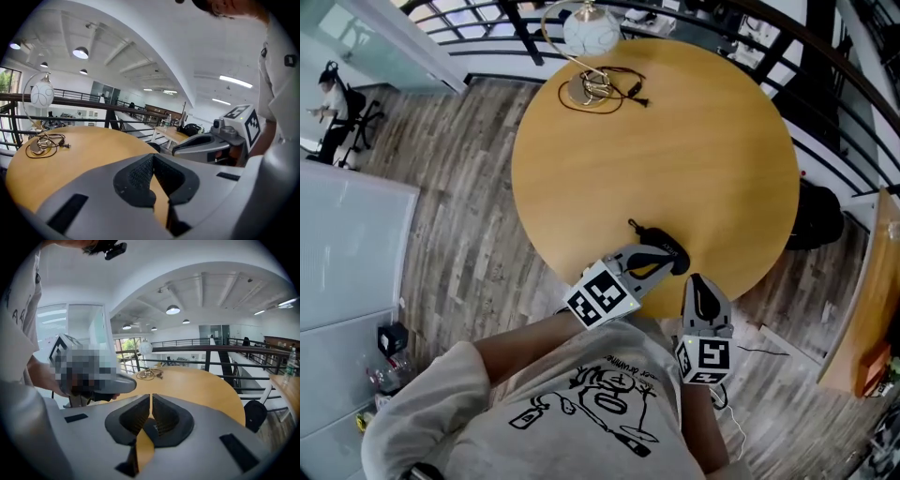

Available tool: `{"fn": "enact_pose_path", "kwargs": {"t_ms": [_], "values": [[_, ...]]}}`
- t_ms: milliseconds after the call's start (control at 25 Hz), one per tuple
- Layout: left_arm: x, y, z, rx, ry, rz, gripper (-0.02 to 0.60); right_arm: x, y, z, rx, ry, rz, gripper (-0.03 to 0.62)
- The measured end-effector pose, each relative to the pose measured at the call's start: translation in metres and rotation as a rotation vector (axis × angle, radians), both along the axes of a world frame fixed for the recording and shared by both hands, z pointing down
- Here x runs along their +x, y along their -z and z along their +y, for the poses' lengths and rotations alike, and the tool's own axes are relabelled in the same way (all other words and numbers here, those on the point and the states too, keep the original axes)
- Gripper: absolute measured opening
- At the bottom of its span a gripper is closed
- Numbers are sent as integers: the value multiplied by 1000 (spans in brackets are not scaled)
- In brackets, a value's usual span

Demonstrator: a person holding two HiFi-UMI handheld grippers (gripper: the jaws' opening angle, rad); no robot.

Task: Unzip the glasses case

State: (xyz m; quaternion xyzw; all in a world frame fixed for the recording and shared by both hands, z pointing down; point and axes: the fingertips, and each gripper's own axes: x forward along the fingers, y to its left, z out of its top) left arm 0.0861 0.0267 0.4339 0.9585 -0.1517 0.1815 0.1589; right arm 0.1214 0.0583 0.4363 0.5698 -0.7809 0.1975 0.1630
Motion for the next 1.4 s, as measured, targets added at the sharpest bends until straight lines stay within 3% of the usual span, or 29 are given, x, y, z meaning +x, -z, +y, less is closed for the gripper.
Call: {"fn": "enact_pose_path", "kwargs": {"t_ms": [240,680,840,1040,1400], "values": [[21,-79,0,-67,-104,-170,6,9,-77,8,-155,-17,4,25],[33,-174,-5,-111,-184,-370,6,14,-198,41,-436,-62,26,26],[32,-191,-5,-115,-208,-412,6,9,-226,47,-483,-68,32,39],[35,-202,-4,-123,-234,-448,6,9,-252,47,-506,-75,83,121],[34,-219,2,-146,-256,-476,6,8,-272,36,-510,-83,114,133]]}}
